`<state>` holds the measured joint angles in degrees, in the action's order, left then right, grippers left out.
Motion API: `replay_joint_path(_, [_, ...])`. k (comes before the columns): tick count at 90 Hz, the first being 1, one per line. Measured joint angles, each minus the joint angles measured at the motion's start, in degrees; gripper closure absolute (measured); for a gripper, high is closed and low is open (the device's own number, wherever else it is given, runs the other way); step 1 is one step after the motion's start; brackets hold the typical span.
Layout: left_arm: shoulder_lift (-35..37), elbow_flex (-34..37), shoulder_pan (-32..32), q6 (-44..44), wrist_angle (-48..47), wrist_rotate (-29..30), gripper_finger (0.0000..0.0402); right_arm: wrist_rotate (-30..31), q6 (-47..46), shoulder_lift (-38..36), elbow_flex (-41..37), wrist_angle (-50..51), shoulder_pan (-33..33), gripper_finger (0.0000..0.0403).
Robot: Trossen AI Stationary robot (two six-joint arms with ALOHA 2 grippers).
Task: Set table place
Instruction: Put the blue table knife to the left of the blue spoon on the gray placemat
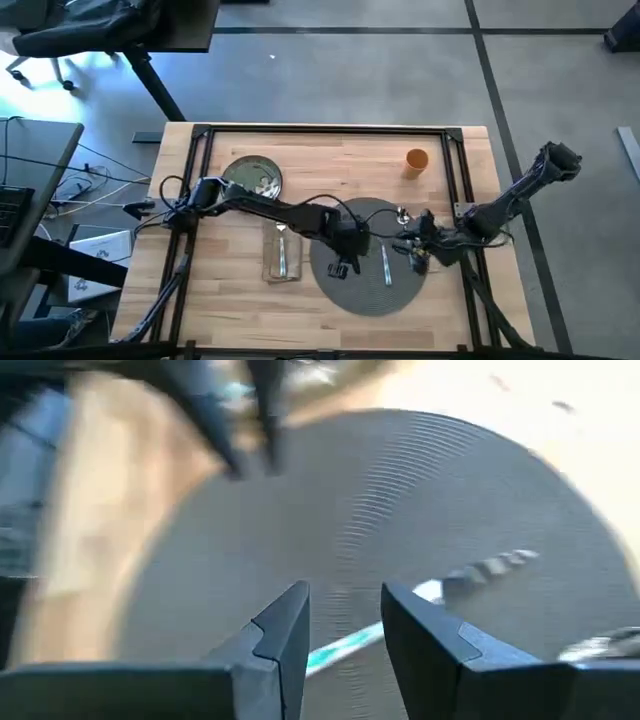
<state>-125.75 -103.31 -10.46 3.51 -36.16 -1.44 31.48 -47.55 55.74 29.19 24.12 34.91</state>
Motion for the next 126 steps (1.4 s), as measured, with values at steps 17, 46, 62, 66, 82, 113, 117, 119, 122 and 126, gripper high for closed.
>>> replay_joint_path(17, [-0.7,10.5,-0.7,-8.9,8.1,3.4,0.0326,-11.4,5.1,7.2,0.0,0.2,-11.9,0.0322])
replay_joint_path(46, [-0.3,15.2,-0.4,-18.9,12.4,5.8,0.0328,-23.3,14.8,17.5,0.0,-8.4,-26.0,0.0399])
replay_joint_path(62, [-0.3,15.3,-0.8,-18.4,12.9,6.9,0.0328,-24.5,15.4,21.0,0.0,-10.7,-28.8,0.0401])
replay_joint_path(66, [-0.3,15.3,-0.9,-18.0,13.0,7.3,0.0328,-25.2,15.6,21.6,0.0,-11.6,-29.0,0.0402])
replay_joint_path(82, [-0.3,15.3,-0.8,-17.8,13.4,7.3,0.0328,-26.0,15.4,24.2,0.0,-13.8,-29.2,0.0403])
replay_joint_path(113, [-0.5,15.4,-0.8,-16.9,13.6,7.3,0.0328,-26.1,15.1,23.4,0.1,-9.7,-29.2,0.0403])
replay_joint_path(117, [-0.5,15.4,-0.8,-16.8,13.6,7.3,0.0328,-26.1,15.4,22.8,0.1,-8.3,-29.2,0.0403])
replay_joint_path(119, [-0.5,15.4,-0.8,-16.8,13.6,7.3,0.0328,-26.1,15.6,22.4,0.1,-7.7,-29.2,0.0403])
replay_joint_path(122, [-0.5,15.4,-0.8,-16.8,13.6,7.3,0.0328,-26.1,15.9,22.0,0.1,-6.7,-29.2,0.0403])
replay_joint_path(126, [-0.5,15.4,-0.8,-16.8,13.6,7.3,0.0328,-26.1,16.1,21.4,0.1,-5.4,-29.2,0.0403])
